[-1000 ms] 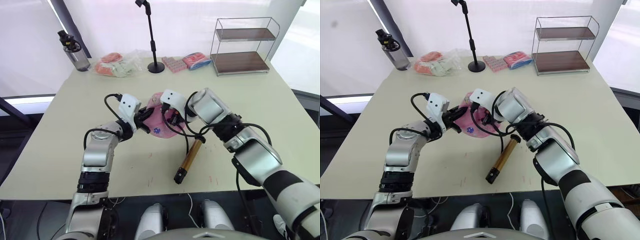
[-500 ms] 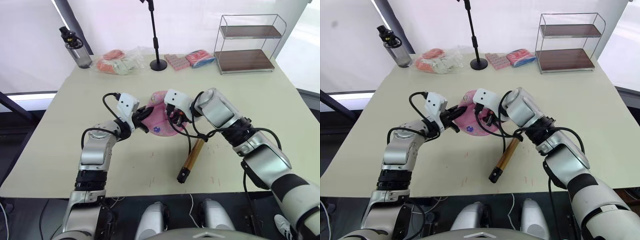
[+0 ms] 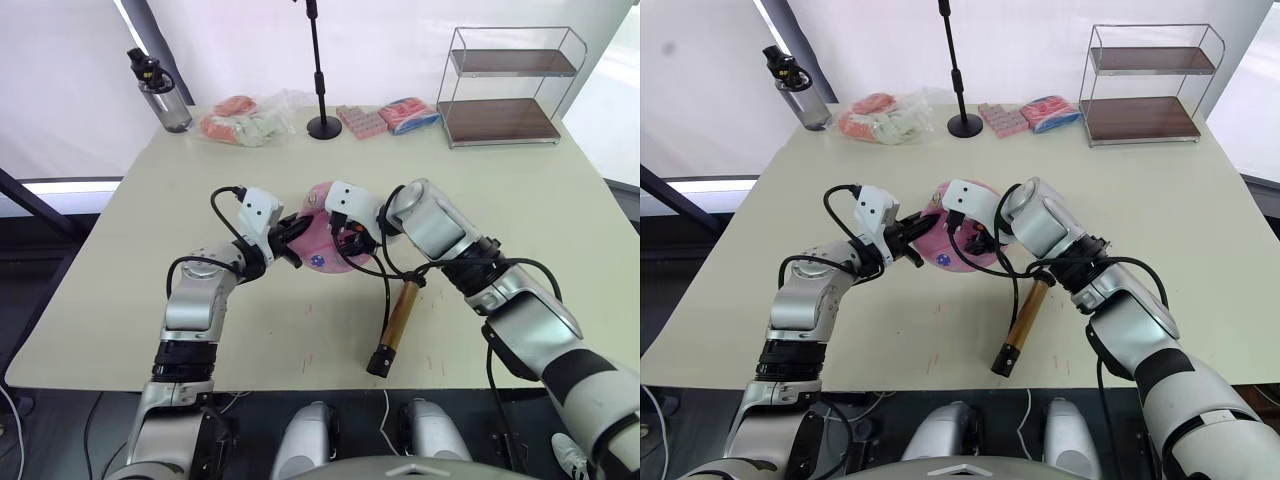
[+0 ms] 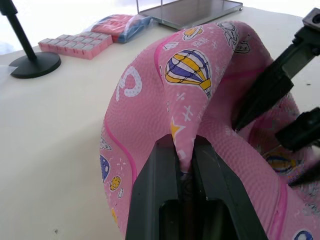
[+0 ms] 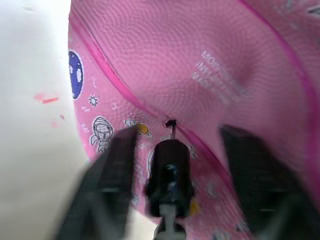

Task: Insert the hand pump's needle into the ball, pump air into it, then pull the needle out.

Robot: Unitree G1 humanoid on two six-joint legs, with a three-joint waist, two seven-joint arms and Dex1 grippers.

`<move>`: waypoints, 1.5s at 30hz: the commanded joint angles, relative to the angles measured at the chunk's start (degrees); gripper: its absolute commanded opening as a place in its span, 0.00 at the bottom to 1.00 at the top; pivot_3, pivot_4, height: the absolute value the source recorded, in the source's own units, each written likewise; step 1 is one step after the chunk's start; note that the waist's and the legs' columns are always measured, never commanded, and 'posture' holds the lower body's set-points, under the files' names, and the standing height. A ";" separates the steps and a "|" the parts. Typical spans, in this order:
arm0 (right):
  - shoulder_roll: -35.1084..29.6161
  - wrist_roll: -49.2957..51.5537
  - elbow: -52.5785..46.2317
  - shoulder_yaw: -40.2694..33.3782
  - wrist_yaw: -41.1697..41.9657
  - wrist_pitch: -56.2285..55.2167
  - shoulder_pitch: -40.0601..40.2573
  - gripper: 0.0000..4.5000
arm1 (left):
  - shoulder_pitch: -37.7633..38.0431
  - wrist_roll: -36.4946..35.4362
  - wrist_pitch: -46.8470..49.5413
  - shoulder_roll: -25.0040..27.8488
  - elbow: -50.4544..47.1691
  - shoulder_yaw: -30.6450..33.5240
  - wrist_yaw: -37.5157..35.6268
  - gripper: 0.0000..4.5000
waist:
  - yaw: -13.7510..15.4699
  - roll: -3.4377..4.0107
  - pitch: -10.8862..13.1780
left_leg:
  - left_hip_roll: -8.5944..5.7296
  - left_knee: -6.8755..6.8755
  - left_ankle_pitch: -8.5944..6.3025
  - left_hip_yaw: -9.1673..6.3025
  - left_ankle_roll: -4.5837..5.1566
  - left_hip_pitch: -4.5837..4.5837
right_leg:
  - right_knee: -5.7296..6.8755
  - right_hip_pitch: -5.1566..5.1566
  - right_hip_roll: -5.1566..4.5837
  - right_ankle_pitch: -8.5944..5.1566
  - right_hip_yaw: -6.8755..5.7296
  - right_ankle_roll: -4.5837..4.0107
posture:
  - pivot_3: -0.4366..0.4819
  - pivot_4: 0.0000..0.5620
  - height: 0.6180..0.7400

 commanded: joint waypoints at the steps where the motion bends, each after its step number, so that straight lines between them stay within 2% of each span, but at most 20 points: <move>1: -1.89 0.36 -3.99 -0.73 0.35 -0.92 0.31 0.73 | 2.22 -0.09 1.66 -0.97 2.20 -5.41 -2.39 0.00 | 0.00 0.01 0.01 | -0.01 0.00 -0.01 0.00 0.02 -0.05 | -0.06 0.00 -0.03 0.00 -0.05 0.00 | 0.48 0.27 0.96; 5: -4.41 1.52 -7.60 -1.40 1.30 -0.42 1.56 0.73 | 2.31 -0.03 1.50 -0.75 2.33 -5.35 -2.45 0.00 | 0.37 0.06 0.04 | -0.04 0.03 0.12 -0.01 0.27 -0.30 | -0.12 -0.05 -0.38 0.00 -0.89 0.01 | 0.48 0.27 0.96; 12: -8.56 5.22 -15.48 -5.57 1.61 -3.21 5.83 0.73 | 2.15 -0.30 1.37 -0.45 2.51 -5.52 -2.17 0.00 | 1.40 0.09 0.11 | -0.06 0.24 0.22 -0.24 0.20 -0.73 | -0.20 -0.17 -0.42 0.10 -1.46 0.18 | 0.48 0.27 0.96; 18: -12.19 9.59 -20.64 -10.22 2.11 -4.58 10.68 0.73 | 2.09 -0.49 1.20 -0.22 2.76 -5.66 -2.01 0.00 | 1.61 0.07 0.19 | -0.09 0.39 0.21 -0.34 0.33 -0.74 | -0.31 0.08 -0.25 0.13 -2.18 0.26 | 0.48 0.27 0.96; 22: -13.59 11.33 -22.02 -11.75 1.65 -3.91 12.92 0.73 | 2.03 -0.56 1.18 -0.11 2.81 -5.61 -1.97 0.00 | 1.65 0.04 0.33 | -0.09 0.46 0.19 -0.37 0.42 -0.70 | -0.28 0.16 0.13 0.13 -2.23 0.30 | 0.48 0.27 0.96; 29: -12.64 15.02 -23.84 -14.63 -0.18 -7.53 17.71 0.73 | 2.21 -0.53 1.06 0.06 2.81 -5.52 -1.85 0.00 | 1.91 0.01 0.47 | -0.04 0.62 0.22 -0.47 0.42 -0.67 | -0.18 0.25 0.44 0.12 -2.23 0.32 | 0.48 0.27 0.96; 35: -11.53 15.92 -22.49 -14.92 -2.35 -8.74 18.31 0.73 | 2.11 -0.52 0.99 0.03 2.98 -5.45 -1.71 0.00 | 1.91 -0.02 0.84 | 0.01 1.06 0.20 -0.54 0.45 -0.68 | -0.01 0.36 0.58 0.13 -2.23 0.36 | 0.48 0.27 0.96; 40: -11.50 15.99 -21.37 -14.40 -2.75 -8.82 17.80 0.24 | 2.01 -0.48 0.87 0.09 3.23 -5.35 -1.66 0.00 | 1.91 -0.03 0.89 | 0.03 1.25 0.19 -0.57 0.47 -0.68 | 0.03 0.43 0.59 0.18 -2.22 0.43 | 0.48 0.27 0.96; 45: -11.31 15.72 -20.85 -13.75 -3.57 -8.36 17.47 0.24 | 2.15 -0.51 0.95 0.00 2.95 -5.43 -1.53 0.00 | 1.91 -0.03 0.89 | 0.02 1.26 0.22 -0.59 0.42 -0.67 | 0.04 0.45 0.60 0.18 -2.22 0.43 | 0.48 0.27 0.96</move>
